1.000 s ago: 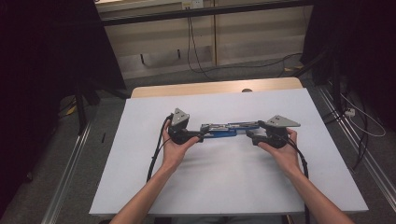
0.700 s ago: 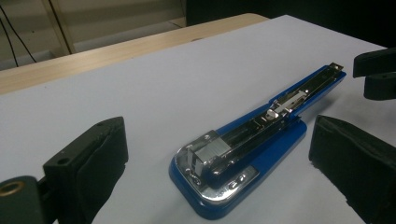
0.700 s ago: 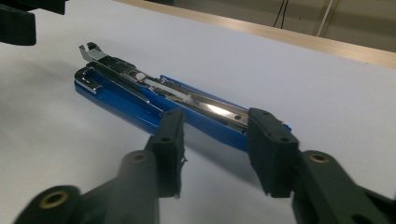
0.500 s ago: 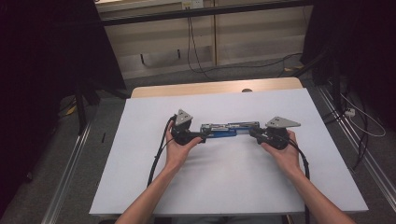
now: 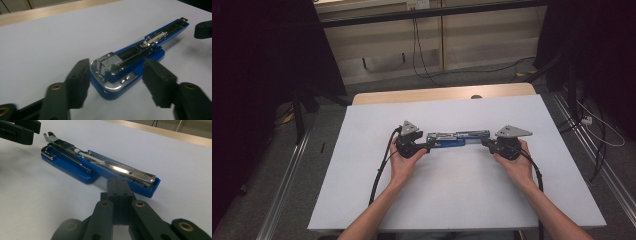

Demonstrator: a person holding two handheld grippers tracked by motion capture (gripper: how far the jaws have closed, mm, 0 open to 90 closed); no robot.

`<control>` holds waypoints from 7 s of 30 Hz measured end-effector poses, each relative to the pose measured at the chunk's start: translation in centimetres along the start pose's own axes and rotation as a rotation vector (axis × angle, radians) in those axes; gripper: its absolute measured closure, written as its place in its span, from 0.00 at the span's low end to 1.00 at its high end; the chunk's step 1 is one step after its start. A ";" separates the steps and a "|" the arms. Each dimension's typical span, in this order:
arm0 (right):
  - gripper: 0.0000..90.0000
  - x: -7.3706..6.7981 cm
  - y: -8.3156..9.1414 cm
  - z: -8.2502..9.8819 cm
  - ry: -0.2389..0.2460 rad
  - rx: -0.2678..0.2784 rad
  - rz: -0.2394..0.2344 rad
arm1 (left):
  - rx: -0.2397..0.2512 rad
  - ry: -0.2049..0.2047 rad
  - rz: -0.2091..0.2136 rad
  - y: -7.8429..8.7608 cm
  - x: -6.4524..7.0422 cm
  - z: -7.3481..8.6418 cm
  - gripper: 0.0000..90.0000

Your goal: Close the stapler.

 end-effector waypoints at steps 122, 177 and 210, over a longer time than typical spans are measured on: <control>1.00 1.5 -2.0 0.5 -0.013 -0.171 0.044 | -0.050 -0.092 0.005 -1.9 0.8 0.7 1.00; 0.55 1.1 -0.9 -0.9 -0.074 0.005 -0.011 | -0.027 -0.051 0.056 -0.6 1.6 0.4 0.71; 0.03 -1.3 1.6 -2.4 -0.019 0.122 0.053 | 0.093 -0.047 -0.059 5.2 0.1 0.0 0.05</control>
Point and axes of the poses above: each handheld gripper's, and its own axes: y roughly backward along the jaws, z roughly out of its underside, x roughly to its right, the point moved 7 cm from there along -y, roughly forward along the jaws, and after that the axes turned 7 degrees about -z, right-handed, at the moved point
